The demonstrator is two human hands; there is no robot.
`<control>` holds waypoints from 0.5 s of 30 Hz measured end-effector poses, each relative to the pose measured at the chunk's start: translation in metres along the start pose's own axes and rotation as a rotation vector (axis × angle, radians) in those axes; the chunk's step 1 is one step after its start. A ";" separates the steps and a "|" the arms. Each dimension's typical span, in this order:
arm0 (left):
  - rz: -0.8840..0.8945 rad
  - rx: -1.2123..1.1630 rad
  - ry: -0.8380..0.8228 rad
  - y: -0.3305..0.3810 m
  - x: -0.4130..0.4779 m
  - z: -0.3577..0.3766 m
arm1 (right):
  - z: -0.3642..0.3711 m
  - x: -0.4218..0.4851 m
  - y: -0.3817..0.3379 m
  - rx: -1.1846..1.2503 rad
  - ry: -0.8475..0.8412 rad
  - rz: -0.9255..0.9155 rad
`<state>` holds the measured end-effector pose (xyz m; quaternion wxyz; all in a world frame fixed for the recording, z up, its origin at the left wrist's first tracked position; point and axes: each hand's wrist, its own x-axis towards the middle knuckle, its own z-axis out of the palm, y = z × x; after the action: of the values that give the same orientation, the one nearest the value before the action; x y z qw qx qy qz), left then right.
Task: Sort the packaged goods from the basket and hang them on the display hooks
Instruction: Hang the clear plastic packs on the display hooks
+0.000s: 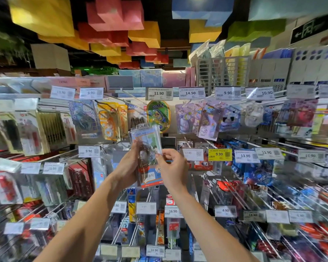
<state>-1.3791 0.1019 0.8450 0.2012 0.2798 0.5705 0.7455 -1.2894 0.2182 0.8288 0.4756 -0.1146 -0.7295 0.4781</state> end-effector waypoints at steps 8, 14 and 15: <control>-0.028 -0.026 0.096 -0.005 0.008 -0.004 | 0.008 -0.009 -0.009 -0.137 0.035 -0.124; -0.026 0.019 0.140 0.000 0.001 0.002 | 0.008 -0.003 -0.008 -0.173 -0.158 -0.107; -0.017 0.002 0.153 0.001 -0.001 0.003 | 0.008 -0.002 -0.007 -0.119 -0.180 -0.055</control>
<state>-1.3764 0.1026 0.8464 0.1632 0.2174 0.5872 0.7625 -1.2931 0.2085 0.8331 0.4133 -0.0790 -0.7994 0.4288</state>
